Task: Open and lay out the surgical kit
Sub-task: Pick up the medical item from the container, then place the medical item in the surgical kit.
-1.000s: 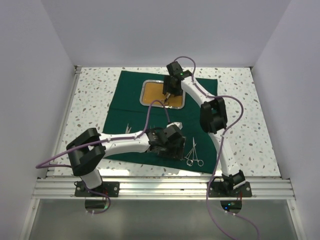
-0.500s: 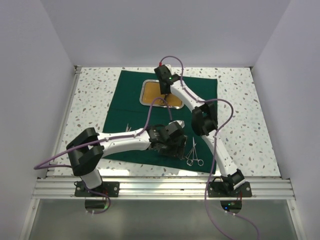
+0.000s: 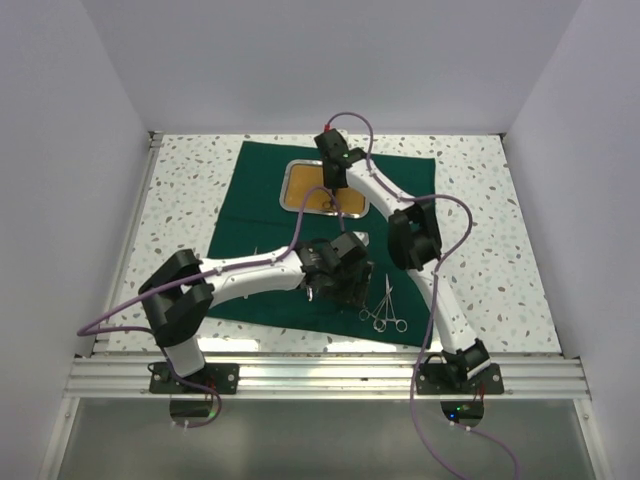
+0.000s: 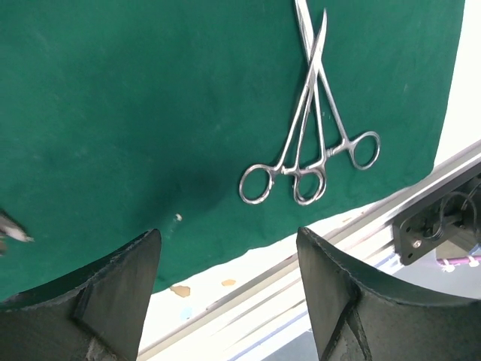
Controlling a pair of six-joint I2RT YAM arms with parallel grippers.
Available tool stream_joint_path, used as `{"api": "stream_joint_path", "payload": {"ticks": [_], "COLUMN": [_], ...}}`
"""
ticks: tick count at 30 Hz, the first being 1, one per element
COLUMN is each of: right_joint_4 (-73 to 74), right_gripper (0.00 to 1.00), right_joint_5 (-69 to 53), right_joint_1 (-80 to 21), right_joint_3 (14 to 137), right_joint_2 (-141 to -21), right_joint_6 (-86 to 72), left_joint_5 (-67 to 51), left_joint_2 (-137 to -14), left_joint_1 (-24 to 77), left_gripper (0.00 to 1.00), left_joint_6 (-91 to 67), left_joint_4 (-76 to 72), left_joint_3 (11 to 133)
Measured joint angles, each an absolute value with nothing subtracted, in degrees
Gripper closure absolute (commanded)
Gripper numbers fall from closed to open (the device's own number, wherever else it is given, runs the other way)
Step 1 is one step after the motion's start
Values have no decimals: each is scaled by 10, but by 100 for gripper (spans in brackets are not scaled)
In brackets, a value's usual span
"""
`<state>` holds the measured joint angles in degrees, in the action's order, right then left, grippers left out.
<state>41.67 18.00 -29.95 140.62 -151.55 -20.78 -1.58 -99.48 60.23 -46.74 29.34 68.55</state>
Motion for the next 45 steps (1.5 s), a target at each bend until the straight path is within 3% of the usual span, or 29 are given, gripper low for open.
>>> {"api": "stream_joint_path", "payload": {"ticks": [3,6,15,22,29,36,45], "right_joint_4": [416,437,518,540,538,524,509], "right_gripper": [100,100,100,100,100,100,100], "right_joint_5": [172,168,153,152,118,66,22], "right_joint_1": [-295,-289,-257,-239,-242,-269,-305], "right_joint_3": [1367,1338,1305,1278,1023,749,597], "right_joint_2": [-1488,-1463,-1388,-1316,-1122,-900,-863], "right_joint_6": [-208,-207,-196,-195,-212,-261,-333], "left_joint_5": [-13,-1,35,38,28,16,-26], "left_joint_2": [-995,-995,-995,-992,-1010,-1146,-1402], "left_joint_1": [586,565,487,433,360,223,147], "left_gripper": [19,1,0,0,1,1,2], "left_joint_6": [-454,-433,-366,-337,-308,-277,-257], "left_joint_4": [312,353,420,436,426,382,366], "left_joint_3": [710,769,1096,1109,1047,1063,1253]}}
